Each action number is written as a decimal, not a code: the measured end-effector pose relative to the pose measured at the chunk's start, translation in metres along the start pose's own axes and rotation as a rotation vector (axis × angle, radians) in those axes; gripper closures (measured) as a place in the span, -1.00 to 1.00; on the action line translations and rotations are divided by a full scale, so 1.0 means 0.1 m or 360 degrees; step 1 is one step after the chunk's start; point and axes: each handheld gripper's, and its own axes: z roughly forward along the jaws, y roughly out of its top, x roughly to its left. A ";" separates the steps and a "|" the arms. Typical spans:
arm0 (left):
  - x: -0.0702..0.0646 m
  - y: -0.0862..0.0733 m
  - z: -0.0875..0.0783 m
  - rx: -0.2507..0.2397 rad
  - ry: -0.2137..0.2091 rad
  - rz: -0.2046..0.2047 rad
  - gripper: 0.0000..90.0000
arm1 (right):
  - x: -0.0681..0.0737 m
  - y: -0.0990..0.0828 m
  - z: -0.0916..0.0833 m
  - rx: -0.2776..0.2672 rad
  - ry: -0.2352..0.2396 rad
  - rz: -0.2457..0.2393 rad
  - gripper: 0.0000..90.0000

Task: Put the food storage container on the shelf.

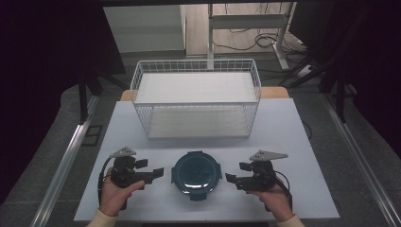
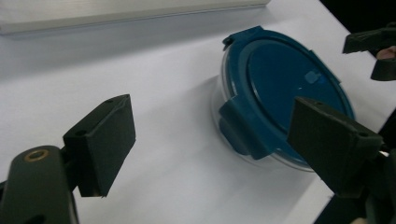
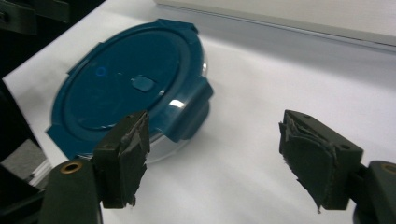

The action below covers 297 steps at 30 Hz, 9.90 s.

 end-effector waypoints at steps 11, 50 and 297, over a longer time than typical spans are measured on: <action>-0.09 0.07 -0.01 0.0015 -0.0114 -0.0019 -0.66 | 0.13 0.28 0.14 -0.0018 0.0026 0.0088 -0.59; 0.01 -0.16 0.67 0.0255 -0.0465 -0.0381 -0.54 | 0.06 0.06 0.71 0.0226 0.0272 0.0492 -0.65; 0.05 2.58 0.25 -0.0294 -0.0225 -0.0085 -0.57 | -0.41 2.60 0.13 -0.0286 -0.0088 0.0315 -0.69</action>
